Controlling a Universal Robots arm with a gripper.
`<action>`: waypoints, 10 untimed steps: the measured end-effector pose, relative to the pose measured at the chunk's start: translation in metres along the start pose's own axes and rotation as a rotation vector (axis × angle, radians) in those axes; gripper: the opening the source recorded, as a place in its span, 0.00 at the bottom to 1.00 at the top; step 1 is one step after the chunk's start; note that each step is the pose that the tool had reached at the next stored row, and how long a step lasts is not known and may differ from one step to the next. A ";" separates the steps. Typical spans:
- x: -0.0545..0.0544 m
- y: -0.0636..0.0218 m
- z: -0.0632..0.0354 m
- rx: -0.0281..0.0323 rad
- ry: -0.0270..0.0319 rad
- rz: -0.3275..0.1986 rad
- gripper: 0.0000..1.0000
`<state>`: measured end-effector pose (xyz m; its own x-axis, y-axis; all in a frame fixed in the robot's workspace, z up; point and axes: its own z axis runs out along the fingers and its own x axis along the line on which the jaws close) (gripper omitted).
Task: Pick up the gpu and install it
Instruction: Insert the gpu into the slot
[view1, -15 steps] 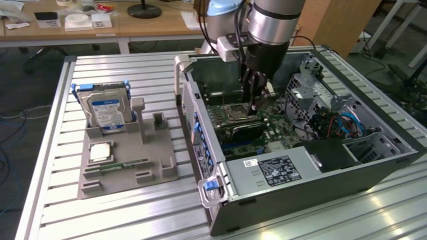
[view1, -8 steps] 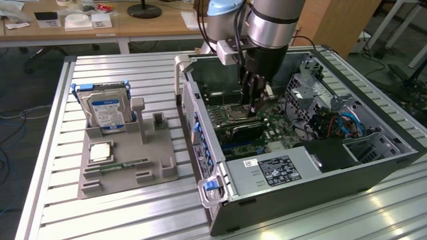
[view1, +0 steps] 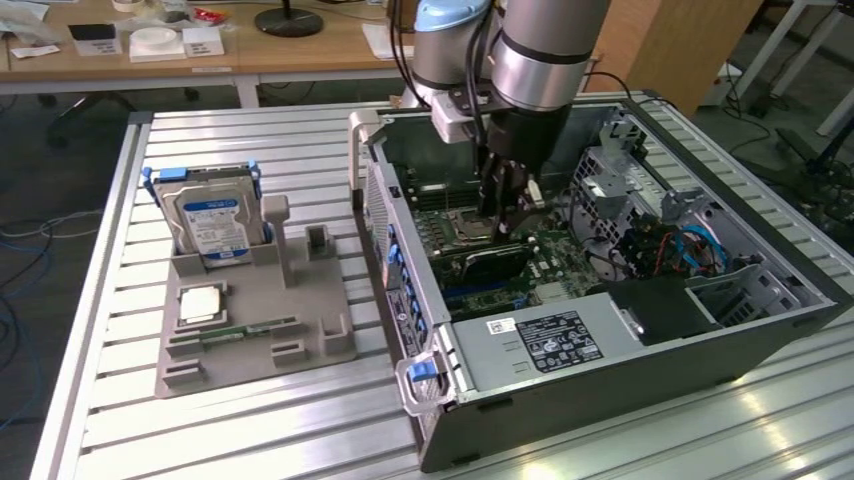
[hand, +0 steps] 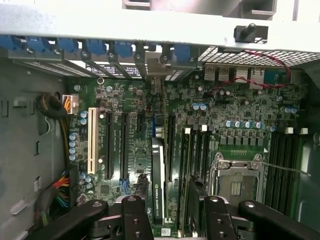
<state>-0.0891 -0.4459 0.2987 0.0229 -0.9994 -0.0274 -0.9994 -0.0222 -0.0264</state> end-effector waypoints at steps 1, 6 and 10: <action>0.000 0.0000 0.0011 0.0000 -0.0001 0.000 0.46; 0.000 0.0001 0.0063 -0.0001 -0.0001 -0.001 0.46; 0.000 0.0002 0.0105 0.0000 0.0000 -0.001 0.46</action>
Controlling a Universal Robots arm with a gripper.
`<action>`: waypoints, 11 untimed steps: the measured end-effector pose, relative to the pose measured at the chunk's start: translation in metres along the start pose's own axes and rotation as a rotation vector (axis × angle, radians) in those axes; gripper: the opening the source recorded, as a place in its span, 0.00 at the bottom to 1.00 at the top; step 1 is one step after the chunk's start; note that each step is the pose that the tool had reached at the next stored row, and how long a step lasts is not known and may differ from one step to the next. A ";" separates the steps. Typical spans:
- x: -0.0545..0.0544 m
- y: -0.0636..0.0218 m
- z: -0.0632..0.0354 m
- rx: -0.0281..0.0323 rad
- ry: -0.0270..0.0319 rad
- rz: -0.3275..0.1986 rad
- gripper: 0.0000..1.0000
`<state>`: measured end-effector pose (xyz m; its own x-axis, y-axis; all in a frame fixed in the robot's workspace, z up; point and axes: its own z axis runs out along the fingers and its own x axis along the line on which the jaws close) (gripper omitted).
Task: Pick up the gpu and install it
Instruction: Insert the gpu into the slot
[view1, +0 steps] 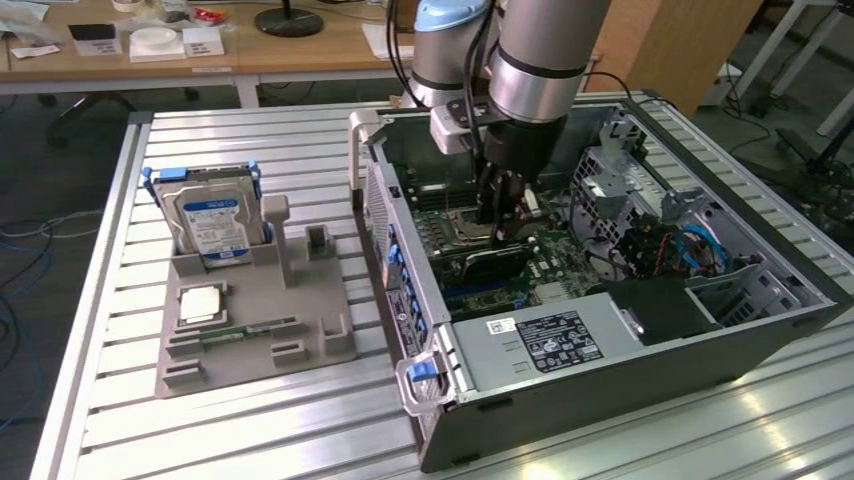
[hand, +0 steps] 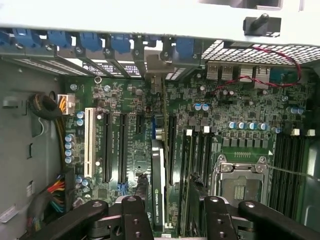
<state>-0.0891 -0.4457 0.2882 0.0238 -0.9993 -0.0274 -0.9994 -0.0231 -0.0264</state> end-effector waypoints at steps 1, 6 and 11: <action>0.000 0.0000 0.0000 -0.0001 0.0002 0.000 0.46; 0.000 0.0001 0.0042 -0.0001 -0.0002 -0.004 0.46; 0.000 0.0002 0.0097 -0.0004 -0.0005 -0.016 0.46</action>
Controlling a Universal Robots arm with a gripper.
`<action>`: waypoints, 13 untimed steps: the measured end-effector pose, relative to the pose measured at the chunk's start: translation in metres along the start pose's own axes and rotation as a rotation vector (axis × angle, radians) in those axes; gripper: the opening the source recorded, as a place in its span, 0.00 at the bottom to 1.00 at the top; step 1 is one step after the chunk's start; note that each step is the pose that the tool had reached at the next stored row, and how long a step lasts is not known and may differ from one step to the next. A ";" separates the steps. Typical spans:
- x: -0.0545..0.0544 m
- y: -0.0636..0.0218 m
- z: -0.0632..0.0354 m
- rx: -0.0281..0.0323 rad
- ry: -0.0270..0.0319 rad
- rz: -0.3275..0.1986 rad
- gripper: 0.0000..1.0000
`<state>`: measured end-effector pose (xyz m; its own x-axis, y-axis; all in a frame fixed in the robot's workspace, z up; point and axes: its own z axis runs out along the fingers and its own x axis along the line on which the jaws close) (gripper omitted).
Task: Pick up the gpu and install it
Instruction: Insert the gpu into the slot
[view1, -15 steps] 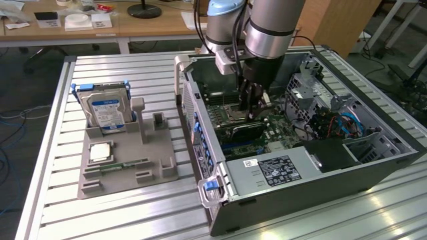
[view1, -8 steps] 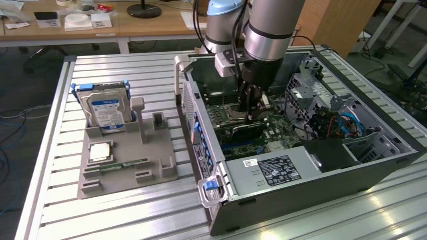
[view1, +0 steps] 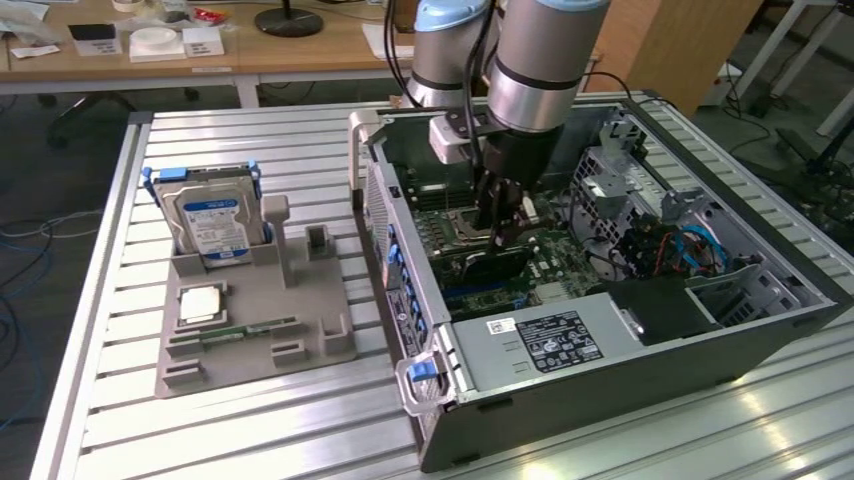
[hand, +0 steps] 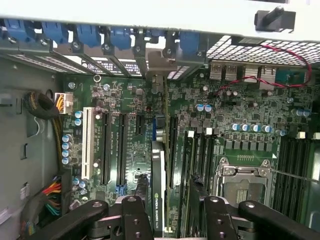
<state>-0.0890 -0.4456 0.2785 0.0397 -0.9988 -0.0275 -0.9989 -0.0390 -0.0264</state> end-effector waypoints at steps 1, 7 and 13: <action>0.000 0.0000 0.0007 0.0000 0.0000 0.000 0.46; 0.000 0.0000 0.0013 0.0000 0.0000 0.000 0.46; 0.000 0.0002 0.0076 0.0001 -0.0001 0.000 0.46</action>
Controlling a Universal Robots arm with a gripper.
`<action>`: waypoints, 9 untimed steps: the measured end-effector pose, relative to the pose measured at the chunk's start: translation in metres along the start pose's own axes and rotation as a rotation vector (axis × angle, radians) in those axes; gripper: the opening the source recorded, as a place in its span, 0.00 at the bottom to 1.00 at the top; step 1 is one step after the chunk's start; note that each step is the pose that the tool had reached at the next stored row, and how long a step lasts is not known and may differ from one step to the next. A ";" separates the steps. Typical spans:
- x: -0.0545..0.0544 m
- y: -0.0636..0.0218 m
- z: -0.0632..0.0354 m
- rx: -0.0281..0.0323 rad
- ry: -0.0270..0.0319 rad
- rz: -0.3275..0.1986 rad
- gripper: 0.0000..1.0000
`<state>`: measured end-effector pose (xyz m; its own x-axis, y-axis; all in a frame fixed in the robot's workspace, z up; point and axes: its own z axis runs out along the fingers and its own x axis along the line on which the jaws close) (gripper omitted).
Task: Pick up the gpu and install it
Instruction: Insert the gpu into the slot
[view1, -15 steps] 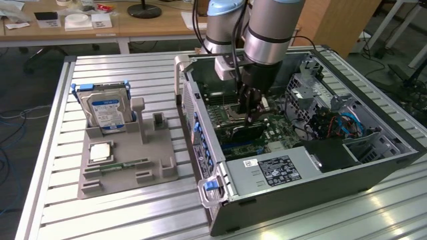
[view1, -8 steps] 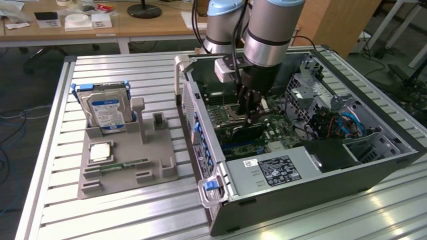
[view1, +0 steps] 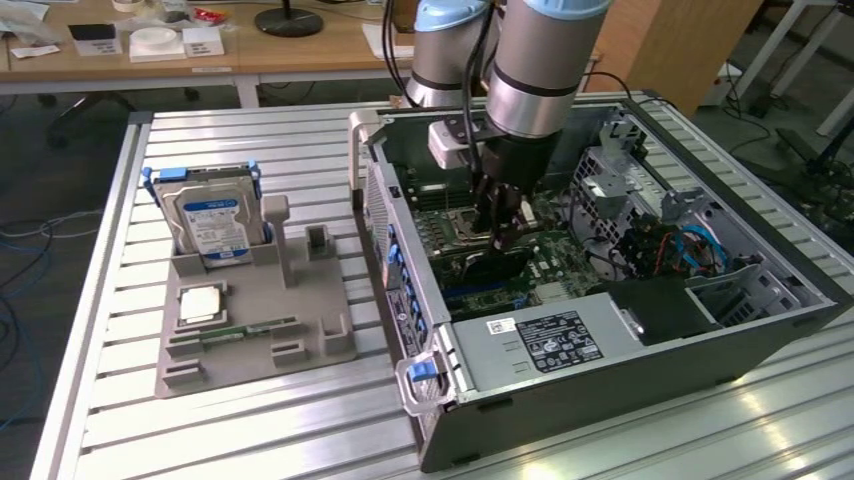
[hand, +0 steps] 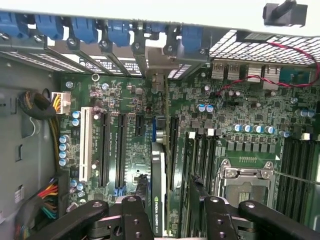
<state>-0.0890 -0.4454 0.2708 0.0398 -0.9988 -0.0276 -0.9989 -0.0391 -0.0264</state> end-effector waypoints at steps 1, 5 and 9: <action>0.000 0.0000 0.0009 0.0000 0.0001 0.000 0.46; 0.000 0.0000 0.0017 -0.0002 0.0003 0.000 0.46; 0.000 0.0002 0.0026 0.0000 0.0000 0.000 0.46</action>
<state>-0.0891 -0.4457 0.2682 0.0396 -0.9988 -0.0276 -0.9989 -0.0389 -0.0265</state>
